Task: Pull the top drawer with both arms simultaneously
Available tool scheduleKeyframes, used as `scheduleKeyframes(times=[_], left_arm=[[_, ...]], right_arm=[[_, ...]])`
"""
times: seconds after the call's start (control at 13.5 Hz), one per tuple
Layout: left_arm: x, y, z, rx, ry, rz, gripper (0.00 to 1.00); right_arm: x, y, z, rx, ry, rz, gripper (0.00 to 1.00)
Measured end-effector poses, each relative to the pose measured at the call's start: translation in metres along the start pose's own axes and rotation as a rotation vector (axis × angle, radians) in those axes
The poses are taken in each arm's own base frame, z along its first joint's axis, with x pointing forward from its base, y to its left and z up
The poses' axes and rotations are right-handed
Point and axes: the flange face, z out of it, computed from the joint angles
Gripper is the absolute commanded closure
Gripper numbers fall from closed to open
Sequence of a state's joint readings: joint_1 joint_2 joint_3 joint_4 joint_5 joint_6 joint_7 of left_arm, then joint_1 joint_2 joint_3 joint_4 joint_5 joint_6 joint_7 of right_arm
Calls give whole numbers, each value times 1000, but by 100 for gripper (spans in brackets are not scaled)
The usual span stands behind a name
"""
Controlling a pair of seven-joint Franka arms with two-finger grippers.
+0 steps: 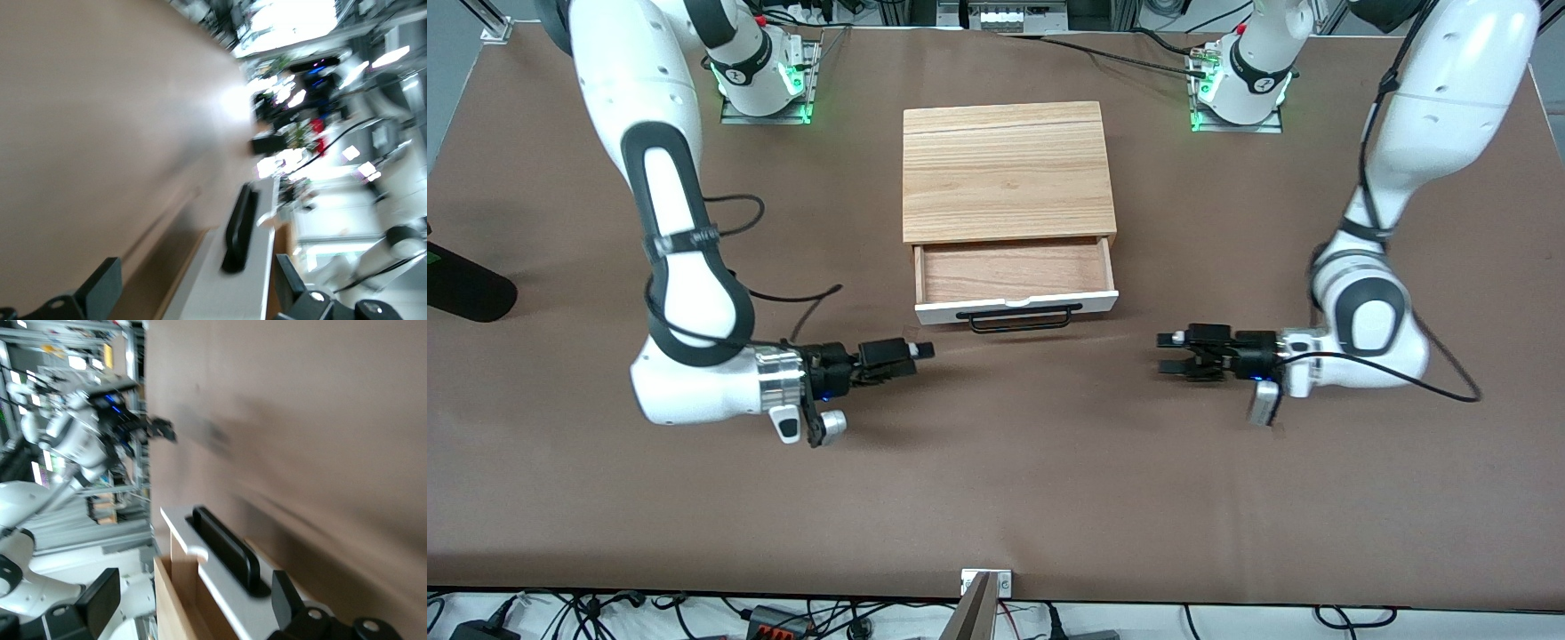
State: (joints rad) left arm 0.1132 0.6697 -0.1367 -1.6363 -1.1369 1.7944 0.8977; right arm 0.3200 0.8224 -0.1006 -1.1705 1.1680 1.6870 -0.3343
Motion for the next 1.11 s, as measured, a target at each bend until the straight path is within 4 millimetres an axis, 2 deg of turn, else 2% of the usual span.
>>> scheduleKeyframes(times=[0.22, 0.37, 0.67, 0.74, 1.04, 1.11], left_arm=[[22, 60, -66, 319, -156, 67, 0], [24, 99, -94, 450, -216, 107, 0], [5, 136, -151, 597, -354, 117, 0], [1, 150, -165, 643, -393, 123, 0], [-12, 238, -216, 840, -503, 160, 0], [-14, 252, -223, 874, -516, 164, 0]], right_arm=[[-15, -7, -47, -122, -54, 41, 0], [-28, -5, -77, -229, -98, 100, 0], [-55, -26, -131, -417, -127, 197, 0], [-61, -33, -142, -464, -120, 227, 0], [-87, -71, -195, -763, -31, 313, 0], [-95, -82, -210, -837, -8, 313, 0]])
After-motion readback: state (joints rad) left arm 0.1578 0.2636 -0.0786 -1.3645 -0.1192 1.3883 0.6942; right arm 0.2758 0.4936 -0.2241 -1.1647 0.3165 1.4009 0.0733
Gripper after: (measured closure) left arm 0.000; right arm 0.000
